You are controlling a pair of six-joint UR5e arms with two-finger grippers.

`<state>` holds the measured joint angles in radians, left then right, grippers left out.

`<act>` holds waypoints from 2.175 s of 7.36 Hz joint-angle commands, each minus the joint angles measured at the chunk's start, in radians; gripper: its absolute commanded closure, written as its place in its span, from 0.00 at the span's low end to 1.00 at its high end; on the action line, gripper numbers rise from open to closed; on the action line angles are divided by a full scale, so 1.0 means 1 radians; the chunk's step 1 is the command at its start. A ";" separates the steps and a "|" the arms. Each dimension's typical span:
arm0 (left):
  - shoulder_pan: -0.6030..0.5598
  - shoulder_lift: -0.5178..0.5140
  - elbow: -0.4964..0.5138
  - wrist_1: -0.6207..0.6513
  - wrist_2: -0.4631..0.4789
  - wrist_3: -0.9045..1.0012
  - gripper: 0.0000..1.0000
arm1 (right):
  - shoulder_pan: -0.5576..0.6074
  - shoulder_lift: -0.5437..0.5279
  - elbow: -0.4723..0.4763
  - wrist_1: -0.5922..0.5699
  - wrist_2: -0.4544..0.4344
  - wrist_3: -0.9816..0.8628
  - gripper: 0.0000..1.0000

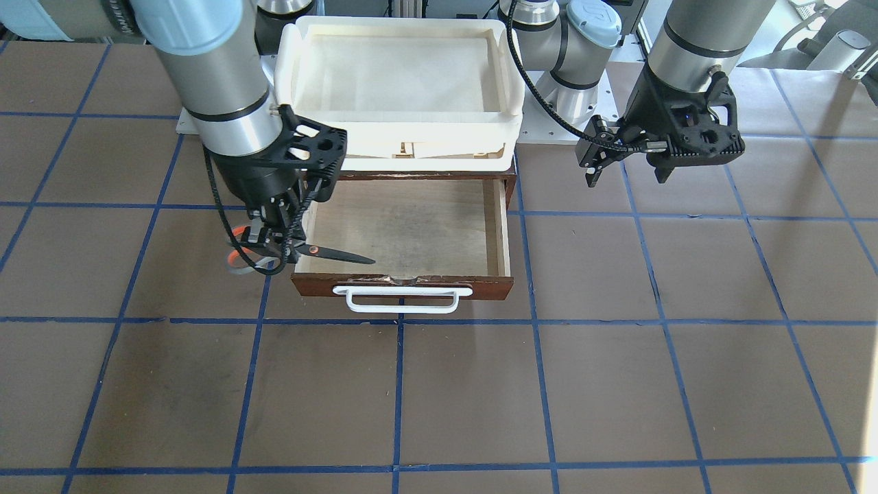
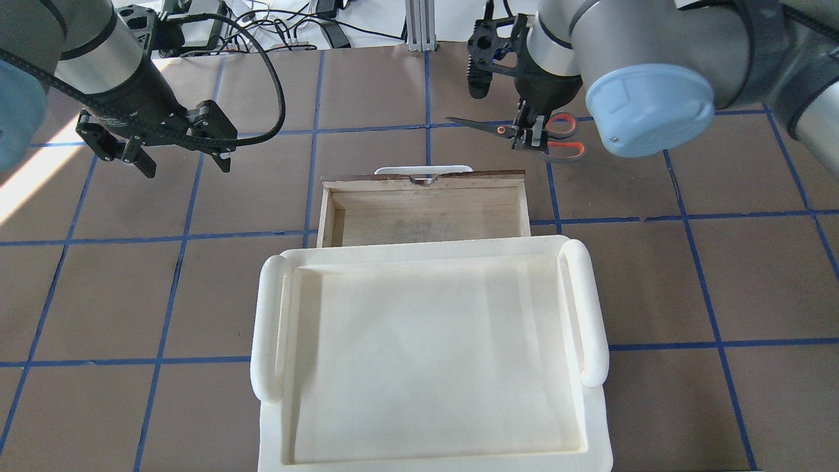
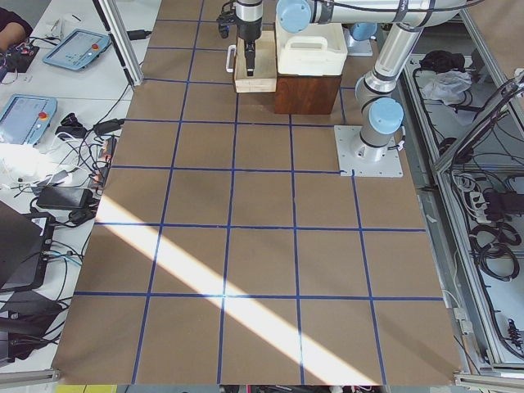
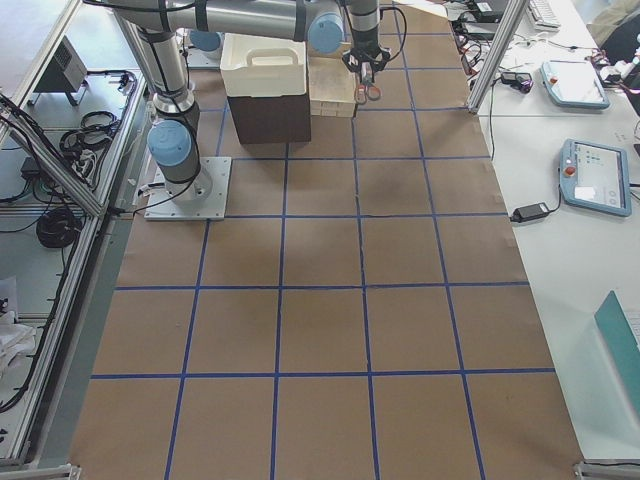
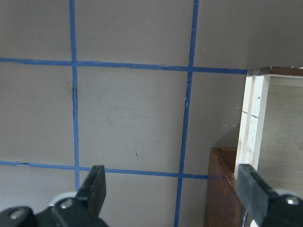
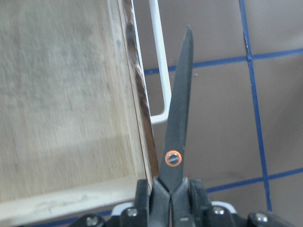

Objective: Put scissors in drawer and close it
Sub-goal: 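Lift the scissors with the right gripper and carry them over the drawer, then lower the held scissors into the open drawer with the right gripper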

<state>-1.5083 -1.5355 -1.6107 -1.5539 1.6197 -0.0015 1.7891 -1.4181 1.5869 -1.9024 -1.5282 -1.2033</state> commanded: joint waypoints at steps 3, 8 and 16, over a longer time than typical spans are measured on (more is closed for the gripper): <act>0.000 0.000 0.000 0.000 0.002 0.000 0.00 | 0.193 0.083 -0.039 -0.015 -0.017 0.227 1.00; 0.002 0.002 -0.005 0.000 0.000 0.000 0.00 | 0.230 0.145 -0.025 0.022 -0.023 0.167 1.00; 0.002 0.002 -0.005 0.000 0.000 0.000 0.00 | 0.228 0.169 -0.007 0.016 -0.046 0.160 1.00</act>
<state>-1.5064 -1.5340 -1.6153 -1.5539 1.6199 -0.0016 2.0172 -1.2526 1.5793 -1.8856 -1.5732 -1.0374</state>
